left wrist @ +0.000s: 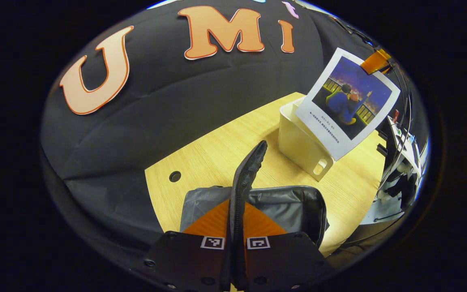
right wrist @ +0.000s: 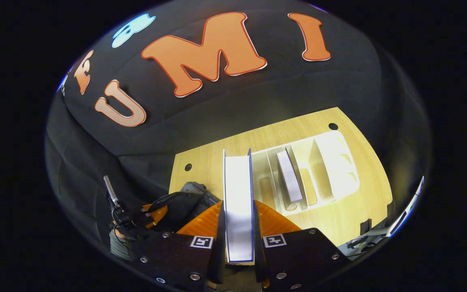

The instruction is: Open the schoolbag, grab two books from the bookshelf and put them into the schoolbag.

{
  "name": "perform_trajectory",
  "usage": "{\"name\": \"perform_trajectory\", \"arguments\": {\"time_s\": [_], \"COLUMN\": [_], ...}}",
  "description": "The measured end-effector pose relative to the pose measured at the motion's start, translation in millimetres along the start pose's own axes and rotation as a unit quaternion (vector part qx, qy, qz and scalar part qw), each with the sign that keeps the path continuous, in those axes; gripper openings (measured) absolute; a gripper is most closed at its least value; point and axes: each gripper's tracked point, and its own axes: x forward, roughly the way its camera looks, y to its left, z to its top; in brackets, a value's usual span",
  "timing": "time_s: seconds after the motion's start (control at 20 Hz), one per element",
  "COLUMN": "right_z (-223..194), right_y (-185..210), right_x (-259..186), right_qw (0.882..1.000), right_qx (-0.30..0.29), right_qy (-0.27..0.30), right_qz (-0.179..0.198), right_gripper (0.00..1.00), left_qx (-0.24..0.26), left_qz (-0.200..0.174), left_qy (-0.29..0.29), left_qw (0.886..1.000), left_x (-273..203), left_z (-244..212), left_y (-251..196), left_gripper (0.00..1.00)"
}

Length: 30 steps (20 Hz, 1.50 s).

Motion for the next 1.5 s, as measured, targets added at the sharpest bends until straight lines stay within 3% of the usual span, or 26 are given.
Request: {"name": "perform_trajectory", "arguments": {"time_s": [0.65,1.05,1.3,1.5], "right_z": [-84,-138,-164,-189], "right_y": [35,59,85,96], "right_x": [51,102,131,161], "right_qw": [0.993,0.978,0.960,0.949], "right_qx": [0.084,0.155,0.223,0.260], "right_qy": [0.034,0.063,0.054,0.037], "right_qz": [0.079,0.123,0.163,0.172], "right_gripper": [0.30,0.30,0.30,0.30], "left_qx": [-0.018,-0.034,-0.043,-0.048], "left_qz": [0.022,0.033,0.035,0.032], "left_qy": [-0.013,-0.022,-0.026,-0.027], "left_qw": [1.000,0.999,0.998,0.998], "left_x": [-4,-5,-7,-8], "left_z": [-2,-2,-5,-6], "left_y": [4,3,2,-1], "left_gripper": [0.06,0.06,0.06,0.06]}}
